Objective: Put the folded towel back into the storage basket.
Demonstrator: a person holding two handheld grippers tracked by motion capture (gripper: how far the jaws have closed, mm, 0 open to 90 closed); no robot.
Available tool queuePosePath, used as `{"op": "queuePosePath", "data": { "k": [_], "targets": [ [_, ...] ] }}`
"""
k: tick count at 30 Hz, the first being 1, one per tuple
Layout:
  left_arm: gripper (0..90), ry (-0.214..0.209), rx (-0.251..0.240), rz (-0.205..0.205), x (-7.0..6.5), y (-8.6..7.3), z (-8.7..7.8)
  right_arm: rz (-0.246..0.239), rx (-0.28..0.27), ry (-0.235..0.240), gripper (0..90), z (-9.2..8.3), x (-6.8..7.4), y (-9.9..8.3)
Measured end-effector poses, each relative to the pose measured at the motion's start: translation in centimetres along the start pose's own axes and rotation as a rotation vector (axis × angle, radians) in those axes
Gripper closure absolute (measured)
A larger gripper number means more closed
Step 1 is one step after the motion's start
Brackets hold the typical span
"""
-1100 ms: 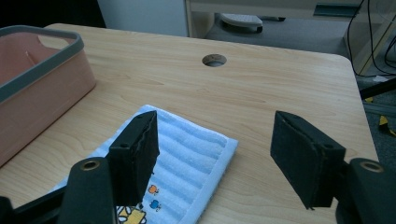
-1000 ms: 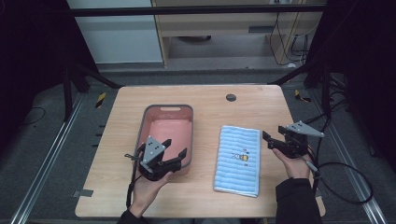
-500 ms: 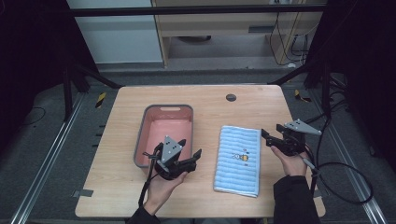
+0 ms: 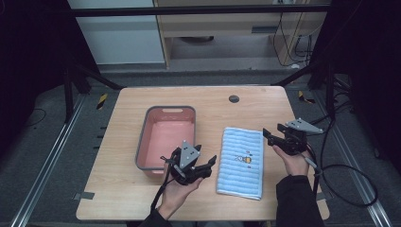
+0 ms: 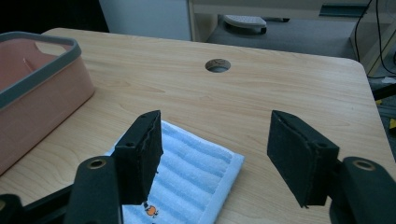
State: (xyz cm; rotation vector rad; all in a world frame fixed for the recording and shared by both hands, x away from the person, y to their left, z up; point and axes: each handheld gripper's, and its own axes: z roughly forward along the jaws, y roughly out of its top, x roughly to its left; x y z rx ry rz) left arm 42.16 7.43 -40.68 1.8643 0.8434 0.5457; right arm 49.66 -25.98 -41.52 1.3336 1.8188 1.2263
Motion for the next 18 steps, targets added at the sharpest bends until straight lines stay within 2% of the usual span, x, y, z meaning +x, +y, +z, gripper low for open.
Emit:
{"op": "queuePosePath", "data": {
  "k": [7,11,18],
  "targets": [
    [38.5,-0.011,0.017,0.008,-0.7,-0.3,0.7,-0.016,0.022,-0.002,38.5,0.6,0.0,-0.1],
    [39.9,-0.02,0.037,0.008,-1.1,-0.7,1.4,-0.01,0.032,-0.008,38.4,1.0,-0.2,-0.2],
    [42.1,-0.029,0.06,-0.009,-1.2,-1.7,2.1,-0.004,0.073,-0.018,37.8,1.8,-0.4,-0.6]
  ]
}}
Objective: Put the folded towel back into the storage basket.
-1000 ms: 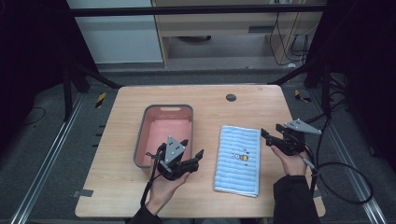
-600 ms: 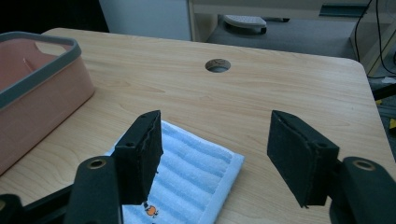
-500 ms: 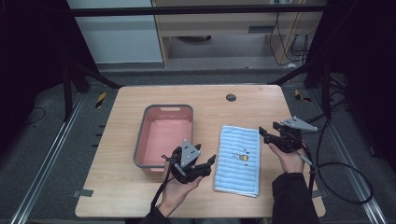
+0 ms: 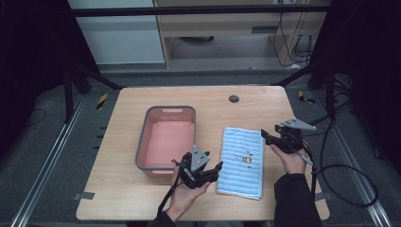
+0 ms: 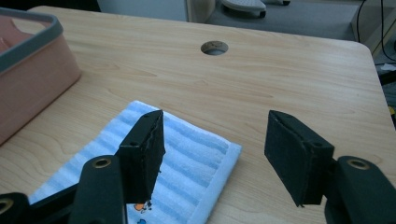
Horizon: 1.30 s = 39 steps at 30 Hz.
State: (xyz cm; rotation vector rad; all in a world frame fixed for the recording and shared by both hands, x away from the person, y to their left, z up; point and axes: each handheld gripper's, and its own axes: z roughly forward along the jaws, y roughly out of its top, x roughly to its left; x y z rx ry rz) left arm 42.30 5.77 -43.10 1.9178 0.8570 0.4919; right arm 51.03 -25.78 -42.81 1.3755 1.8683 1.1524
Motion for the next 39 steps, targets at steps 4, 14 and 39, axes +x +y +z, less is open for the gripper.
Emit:
{"op": "queuePosePath", "data": {
  "k": [4,14,39],
  "targets": [
    [43.4,-0.002,0.02,-0.006,0.1,-0.7,0.3,0.008,0.017,-0.031,38.5,0.5,-0.2,-0.3],
    [46.1,-0.021,0.061,-0.012,-0.2,-2.0,1.4,-0.031,0.074,-0.017,44.9,2.3,0.1,-1.5],
    [52.7,-0.016,0.194,0.013,-1.0,-5.1,5.0,0.009,0.169,0.013,52.7,5.1,-0.7,-3.9]
  ]
}}
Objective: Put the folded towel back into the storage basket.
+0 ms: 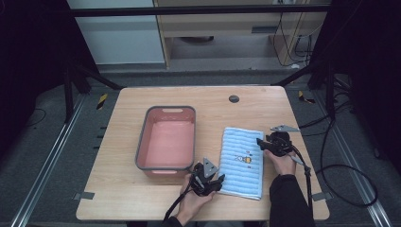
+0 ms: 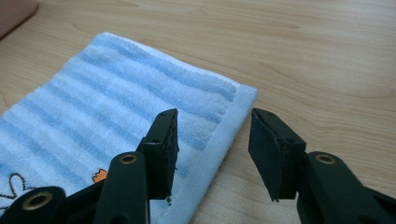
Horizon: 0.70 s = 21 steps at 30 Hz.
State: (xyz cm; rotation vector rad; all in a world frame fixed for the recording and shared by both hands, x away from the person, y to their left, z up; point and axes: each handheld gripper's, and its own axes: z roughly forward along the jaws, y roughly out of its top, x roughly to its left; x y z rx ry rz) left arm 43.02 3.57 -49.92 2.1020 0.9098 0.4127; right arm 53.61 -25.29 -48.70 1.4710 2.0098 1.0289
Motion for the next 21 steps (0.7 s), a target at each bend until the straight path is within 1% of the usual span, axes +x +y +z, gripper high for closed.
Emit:
{"op": "queuePosePath", "data": {
  "k": [4,8,9,13,16,18,21],
  "targets": [
    [52.9,0.004,0.007,-0.004,-0.1,-0.1,0.2,-0.006,0.026,-0.008,54.1,0.6,0.0,-0.2],
    [53.4,0.004,0.013,-0.005,-0.2,-0.1,0.4,-0.003,0.039,0.001,55.6,0.9,0.1,-0.3],
    [53.9,-0.002,0.017,-0.012,-0.1,-0.2,0.5,-0.002,0.042,0.014,56.4,1.0,0.2,-0.4],
    [55.9,-0.009,0.021,-0.018,-0.1,-0.2,0.5,0.006,0.051,0.022,58.1,1.1,0.1,-0.5],
    [59.1,-0.018,0.027,-0.037,-0.1,-0.1,0.6,0.009,0.063,0.024,58.6,1.3,0.0,-0.7],
    [61.2,-0.01,0.027,-0.028,-0.3,-0.1,0.6,0.012,0.063,0.026,58.9,1.4,0.1,-0.7],
    [66.0,-0.011,0.024,-0.026,-0.6,-0.2,0.6,0.017,0.061,0.028,59.3,1.4,0.0,-0.8]
  ]
}}
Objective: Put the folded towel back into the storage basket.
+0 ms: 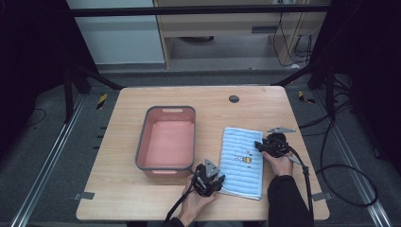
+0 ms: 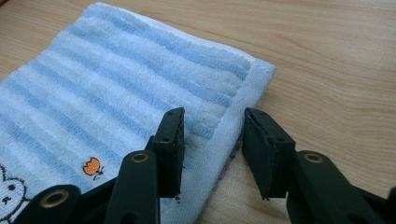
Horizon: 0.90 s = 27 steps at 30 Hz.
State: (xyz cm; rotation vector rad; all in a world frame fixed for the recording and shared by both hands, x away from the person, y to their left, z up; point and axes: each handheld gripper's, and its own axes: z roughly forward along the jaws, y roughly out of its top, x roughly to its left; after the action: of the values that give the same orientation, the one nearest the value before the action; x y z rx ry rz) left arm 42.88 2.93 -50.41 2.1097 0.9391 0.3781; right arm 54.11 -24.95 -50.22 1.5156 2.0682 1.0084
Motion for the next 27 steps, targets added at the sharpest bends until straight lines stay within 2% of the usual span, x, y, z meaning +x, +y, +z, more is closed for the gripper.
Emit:
{"op": "queuePosePath", "data": {
  "k": [7,8,10,14,19,22,27],
  "targets": [
    [78.6,-0.014,0.012,-0.019,-0.3,0.2,0.0,0.005,-0.003,0.014,70.0,0.0,0.3,0.0],
    [80.3,-0.013,0.012,-0.019,-0.4,0.2,0.0,0.017,-0.003,0.026,75.5,0.1,0.3,-0.1],
    [83.0,-0.012,0.01,-0.029,-0.4,0.2,0.0,0.03,-0.004,0.036,78.7,0.1,0.3,-0.1],
    [86.7,-0.021,0.005,-0.055,-0.2,0.2,0.0,0.015,-0.006,0.035,81.6,0.0,0.4,0.0],
    [87.5,-0.029,-0.014,-0.057,-0.1,0.2,-0.3,0.007,-0.024,0.039,82.4,-0.6,0.6,0.2],
    [87.7,-0.043,-0.029,-0.065,0.0,0.3,-0.7,-0.007,-0.05,0.045,82.5,-1.2,0.8,0.4],
    [87.8,-0.054,-0.051,-0.054,0.0,0.9,-1.6,-0.025,-0.093,0.065,82.8,-2.5,1.2,1.0]
  ]
}}
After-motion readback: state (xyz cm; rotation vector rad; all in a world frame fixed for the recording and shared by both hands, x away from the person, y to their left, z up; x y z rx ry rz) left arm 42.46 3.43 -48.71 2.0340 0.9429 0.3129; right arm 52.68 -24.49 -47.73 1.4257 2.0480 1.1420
